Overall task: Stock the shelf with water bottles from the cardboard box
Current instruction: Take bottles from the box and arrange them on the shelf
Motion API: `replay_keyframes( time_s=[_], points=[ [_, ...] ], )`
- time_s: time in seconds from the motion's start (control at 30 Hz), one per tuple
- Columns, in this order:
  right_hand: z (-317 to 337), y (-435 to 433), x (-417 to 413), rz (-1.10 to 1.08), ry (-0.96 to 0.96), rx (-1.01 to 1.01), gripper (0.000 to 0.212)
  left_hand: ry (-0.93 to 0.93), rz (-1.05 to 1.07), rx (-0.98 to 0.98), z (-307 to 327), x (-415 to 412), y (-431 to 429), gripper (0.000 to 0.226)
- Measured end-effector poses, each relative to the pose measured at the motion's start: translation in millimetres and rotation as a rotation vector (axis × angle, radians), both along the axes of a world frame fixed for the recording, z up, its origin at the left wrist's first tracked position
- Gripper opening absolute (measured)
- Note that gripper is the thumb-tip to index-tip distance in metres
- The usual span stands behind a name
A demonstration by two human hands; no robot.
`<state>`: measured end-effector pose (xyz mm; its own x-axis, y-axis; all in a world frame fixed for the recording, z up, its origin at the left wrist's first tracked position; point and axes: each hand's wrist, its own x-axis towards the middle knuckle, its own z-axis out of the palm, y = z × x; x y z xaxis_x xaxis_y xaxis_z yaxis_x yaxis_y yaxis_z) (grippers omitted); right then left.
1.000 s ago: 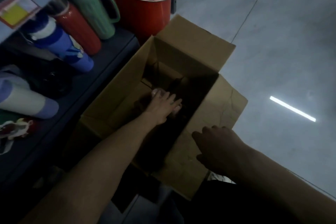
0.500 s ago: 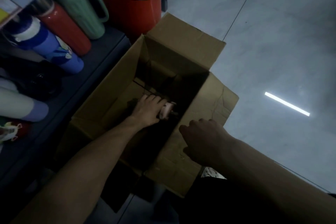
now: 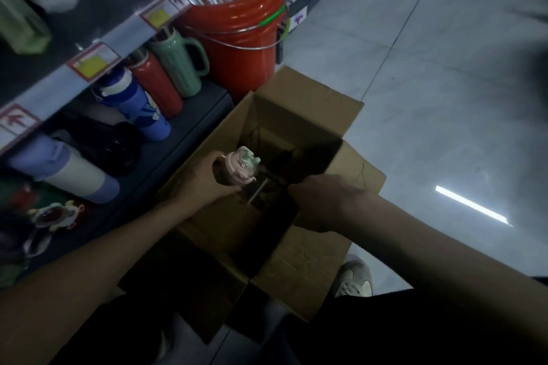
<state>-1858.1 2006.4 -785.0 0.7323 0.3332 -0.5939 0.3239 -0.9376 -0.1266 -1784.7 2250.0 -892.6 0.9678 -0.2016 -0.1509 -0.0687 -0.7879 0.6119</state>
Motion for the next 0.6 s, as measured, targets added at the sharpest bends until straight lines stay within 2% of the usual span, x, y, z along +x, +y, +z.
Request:
replay_keyframes(
  time_s=[0.17, 0.27, 0.47, 0.6],
  points=[
    [17.6, 23.1, 8.8, -0.001, -0.014, 0.001, 0.039, 0.018, 0.116, -0.167, 64.5, -9.0, 20.7, 0.061],
    [38.8, 37.8, 16.5, -0.030, -0.098, 0.075, 0.037, 0.014, 0.155, -0.262, 112.6, -16.4, 27.6, 0.057],
    [79.7, 67.4, 25.0, -0.188, -0.336, 0.484, 0.040, 0.036, 0.231, -0.620, 193.6, -39.2, 44.9, 0.047],
    [93.4, 82.2, 22.9, -0.344, -0.288, 0.825, 0.032, 0.106, 0.295, -0.881, 212.1, -49.6, 57.6, 0.050]
  ],
)
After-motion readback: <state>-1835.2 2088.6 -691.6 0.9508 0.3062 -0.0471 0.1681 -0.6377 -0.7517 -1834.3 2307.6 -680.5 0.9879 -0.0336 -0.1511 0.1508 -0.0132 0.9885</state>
